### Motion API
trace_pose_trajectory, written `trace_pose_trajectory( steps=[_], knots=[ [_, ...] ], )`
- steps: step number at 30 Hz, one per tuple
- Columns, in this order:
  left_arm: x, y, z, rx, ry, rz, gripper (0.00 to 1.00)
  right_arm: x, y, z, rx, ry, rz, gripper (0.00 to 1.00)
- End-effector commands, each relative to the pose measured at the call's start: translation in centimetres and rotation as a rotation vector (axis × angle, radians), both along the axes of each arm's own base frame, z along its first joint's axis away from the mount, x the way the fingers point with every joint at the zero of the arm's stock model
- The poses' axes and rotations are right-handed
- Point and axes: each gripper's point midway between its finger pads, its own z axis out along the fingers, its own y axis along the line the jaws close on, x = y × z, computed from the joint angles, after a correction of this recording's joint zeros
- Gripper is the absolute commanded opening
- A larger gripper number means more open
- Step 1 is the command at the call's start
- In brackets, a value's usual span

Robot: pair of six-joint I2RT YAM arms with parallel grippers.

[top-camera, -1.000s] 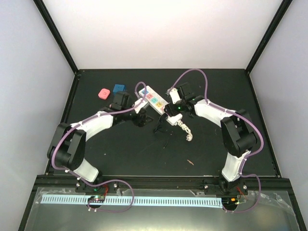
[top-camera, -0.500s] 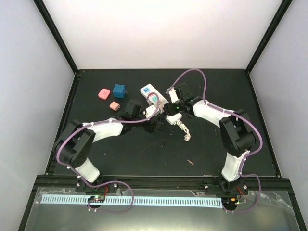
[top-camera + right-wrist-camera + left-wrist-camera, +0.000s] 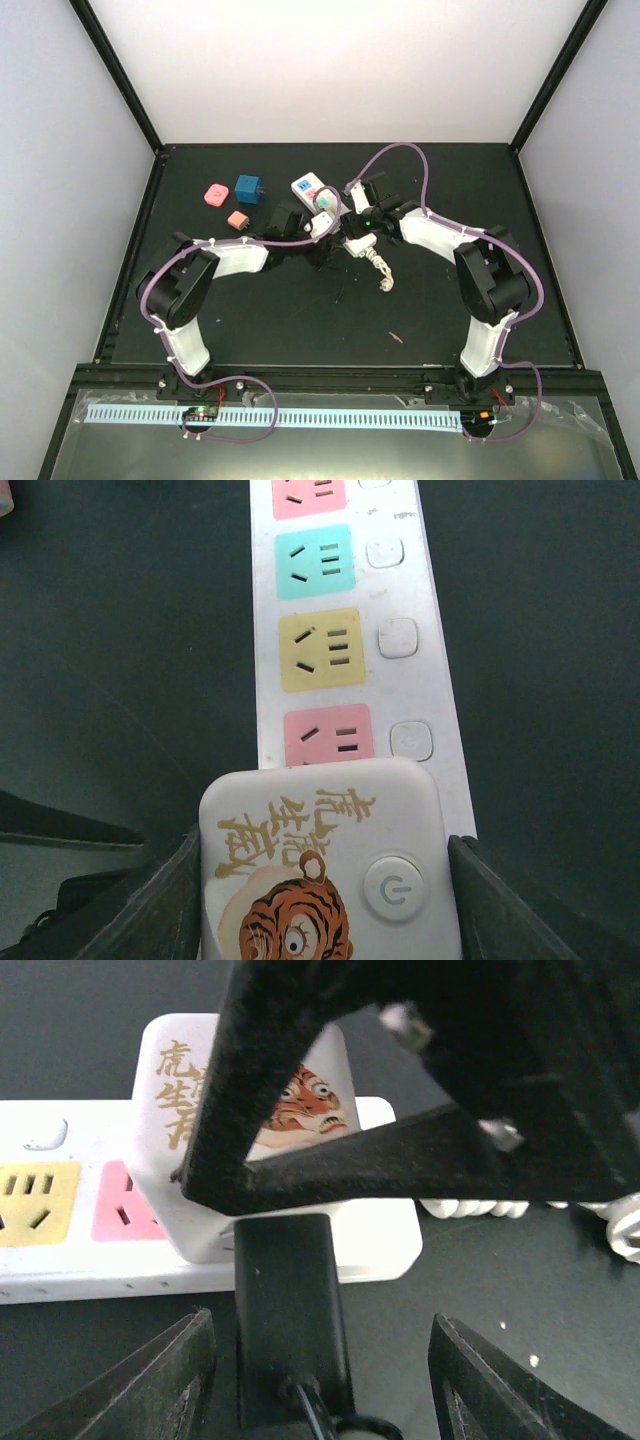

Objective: Pull the plug off the socket

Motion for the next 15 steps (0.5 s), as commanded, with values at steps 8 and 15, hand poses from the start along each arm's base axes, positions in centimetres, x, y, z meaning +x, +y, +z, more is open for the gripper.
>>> trace_pose_trajectory(
  steps=[8,15],
  knots=[
    [2.1,-1.1,-0.4,-0.014,-0.017,0.031,0.51,-2.8,-2.4,-6.3,-0.122,0.168,-0.049,0.01],
    [1.4,-0.8,-0.8,-0.011,-0.009,0.018,0.28,-2.4,-3.0,-6.8,-0.162,0.150,-0.064,0.01]
  ],
)
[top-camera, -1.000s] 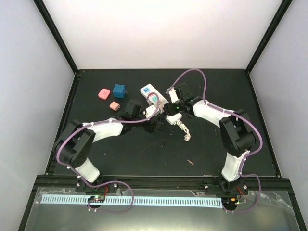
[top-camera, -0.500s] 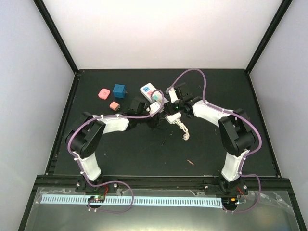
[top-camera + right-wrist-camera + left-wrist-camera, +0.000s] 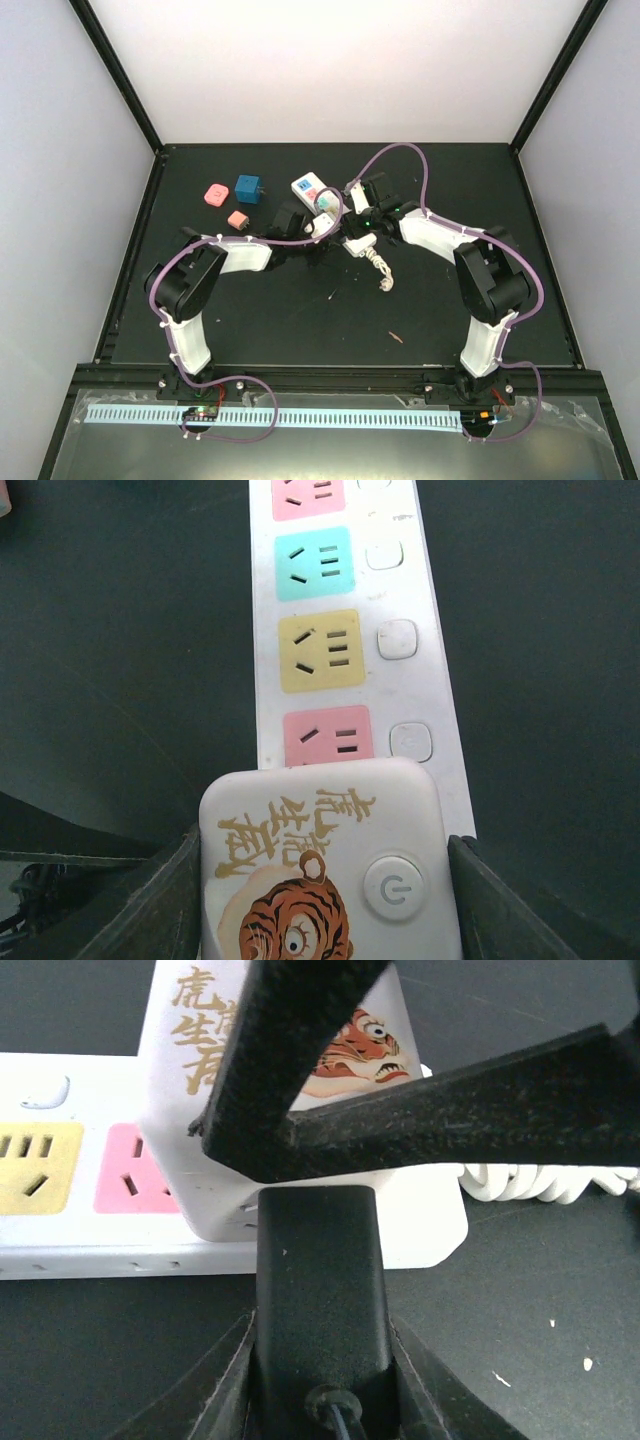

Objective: Pull the plug off the socket

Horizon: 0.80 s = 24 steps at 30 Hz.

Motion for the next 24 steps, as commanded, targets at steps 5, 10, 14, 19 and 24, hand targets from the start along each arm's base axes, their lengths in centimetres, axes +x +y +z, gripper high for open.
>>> trace_pose_trajectory(
  steps=[5,10,14,19,24],
  knots=[
    [-0.2,-0.4,1.3,-0.029,-0.039,-0.024,0.19,-2.3,-3.6,-7.4,-0.192,0.156,-0.080,0.01],
    [-0.8,-0.2,1.3,-0.024,-0.044,-0.036,0.13,-1.9,-4.2,-7.5,-0.215,0.141,-0.101,0.01],
    [-1.3,0.0,1.4,-0.025,-0.039,-0.045,0.10,-1.8,-4.3,-7.6,-0.221,0.140,-0.109,0.01],
    [-2.1,0.3,1.5,-0.021,-0.039,-0.061,0.08,-1.7,-4.4,-7.5,-0.224,0.137,-0.116,0.01],
    [-2.7,0.5,1.4,-0.014,-0.040,-0.072,0.07,-1.8,-4.3,-7.5,-0.218,0.139,-0.107,0.01]
  ],
)
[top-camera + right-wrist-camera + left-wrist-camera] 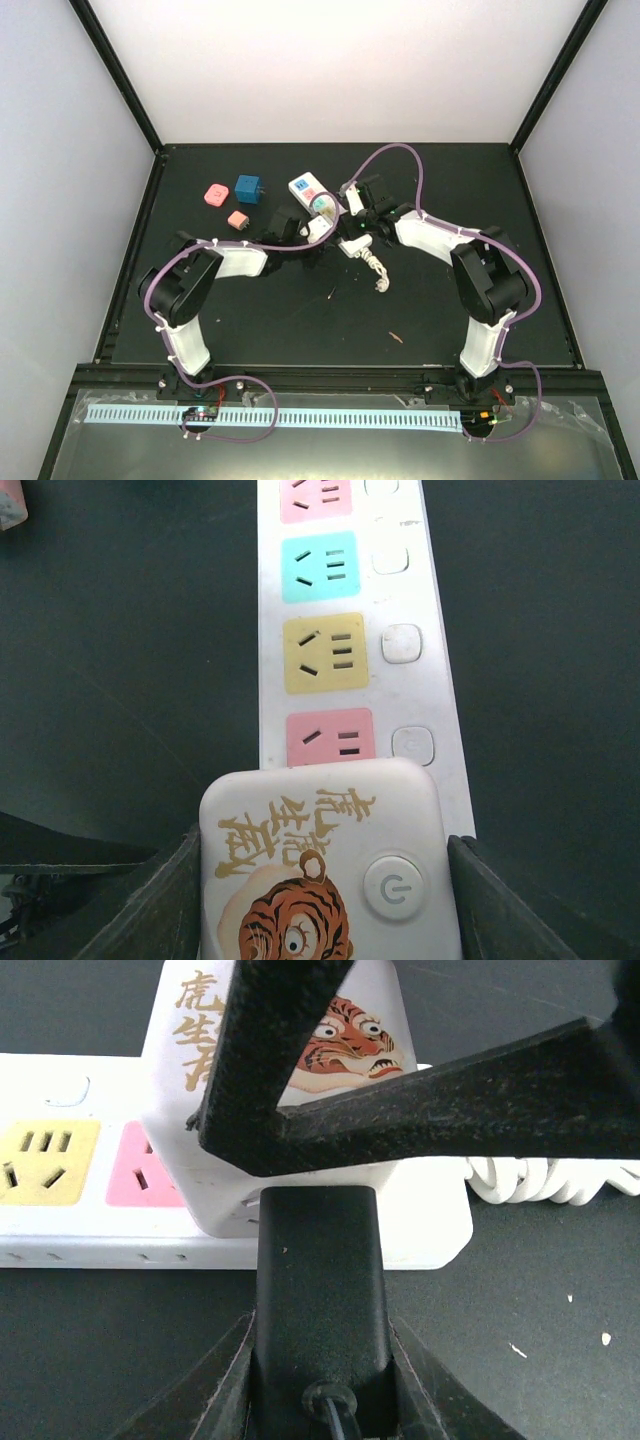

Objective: Pull the plug off the socket

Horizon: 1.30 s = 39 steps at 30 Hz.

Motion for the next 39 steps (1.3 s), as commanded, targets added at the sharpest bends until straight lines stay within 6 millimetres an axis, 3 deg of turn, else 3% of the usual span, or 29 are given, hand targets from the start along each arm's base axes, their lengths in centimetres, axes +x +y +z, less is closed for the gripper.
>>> trace_pose_trajectory(
  steps=[1,20,33,39],
  knots=[
    [-2.5,-0.5,1.4,-0.031,0.010,-0.099,0.07,-1.8,-5.1,-7.5,-0.213,0.159,-0.104,0.01],
    [-3.7,0.8,2.2,-0.020,0.005,-0.105,0.07,-2.0,-4.9,-7.6,-0.204,0.164,-0.087,0.01],
    [-4.4,3.1,6.2,-0.057,-0.028,-0.127,0.07,-2.5,-4.0,-7.8,-0.170,0.189,-0.041,0.01],
    [-4.2,4.1,8.3,-0.087,-0.006,-0.104,0.08,-2.6,-3.6,-7.3,-0.148,0.188,-0.030,0.06]
  ],
)
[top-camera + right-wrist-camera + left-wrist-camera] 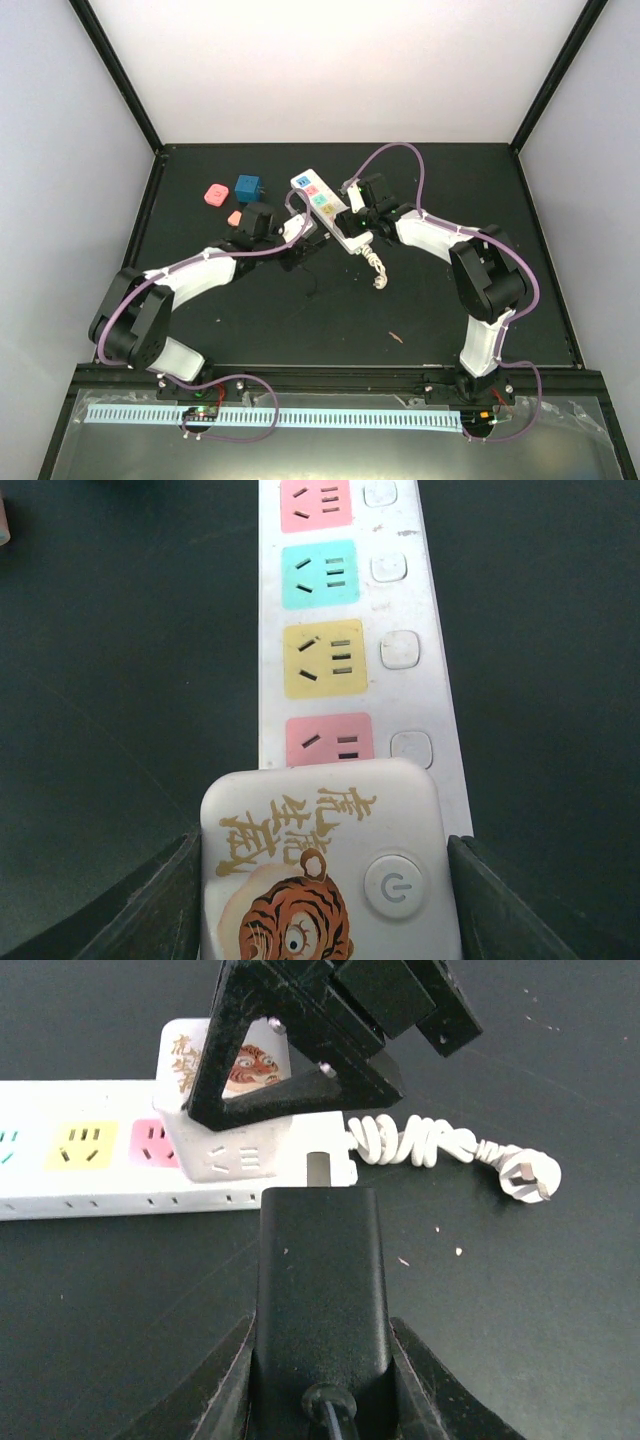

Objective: Pull the plug off the socket

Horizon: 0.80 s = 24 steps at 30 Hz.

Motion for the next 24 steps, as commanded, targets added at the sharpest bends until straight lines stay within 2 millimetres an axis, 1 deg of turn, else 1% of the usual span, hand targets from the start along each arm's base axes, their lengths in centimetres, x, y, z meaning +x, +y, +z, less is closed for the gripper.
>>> trace_pose_trajectory(
  steps=[1,3,6,7,8,12,13,15,20,21,22,24],
  knots=[
    [-0.1,0.6,2.6,-0.035,0.015,-0.008,0.08,-3.5,-3.5,-7.2,-0.152,0.217,-0.023,0.07],
    [0.4,1.6,3.3,-0.033,0.017,0.016,0.09,-3.5,-3.4,-7.0,-0.148,0.217,-0.020,0.11],
    [1.7,4.0,4.6,-0.042,0.015,0.076,0.09,-3.5,-3.3,-6.8,-0.141,0.214,-0.015,0.17],
    [2.2,4.9,5.0,-0.043,0.013,0.099,0.09,-3.5,-3.2,-6.7,-0.138,0.212,-0.012,0.21],
    [2.7,5.8,5.7,-0.046,0.000,0.120,0.09,-3.5,-3.2,-6.8,-0.138,0.212,-0.013,0.27],
    [4.5,9.6,6.6,-0.055,-0.004,0.217,0.10,-3.5,-3.0,-6.5,-0.126,0.208,-0.007,0.43],
    [4.7,10.4,6.6,-0.063,0.010,0.236,0.10,-3.5,-3.0,-6.4,-0.123,0.207,-0.007,0.46],
    [5.3,12.1,6.6,-0.078,0.030,0.279,0.10,-3.4,-2.9,-6.2,-0.118,0.201,-0.008,0.59],
    [7.3,16.9,5.8,-0.089,0.073,0.399,0.11,-3.4,-2.7,-5.5,-0.102,0.189,0.001,0.76],
    [7.9,18.5,5.6,-0.090,0.085,0.441,0.11,-3.3,-2.6,-5.3,-0.100,0.186,0.004,0.80],
    [8.4,19.6,5.3,-0.097,0.104,0.472,0.11,-3.3,-2.6,-5.1,-0.097,0.184,0.005,0.83],
    [9.4,22.0,4.6,-0.118,0.145,0.527,0.11,-3.3,-2.5,-4.8,-0.090,0.178,0.007,0.85]
  ],
)
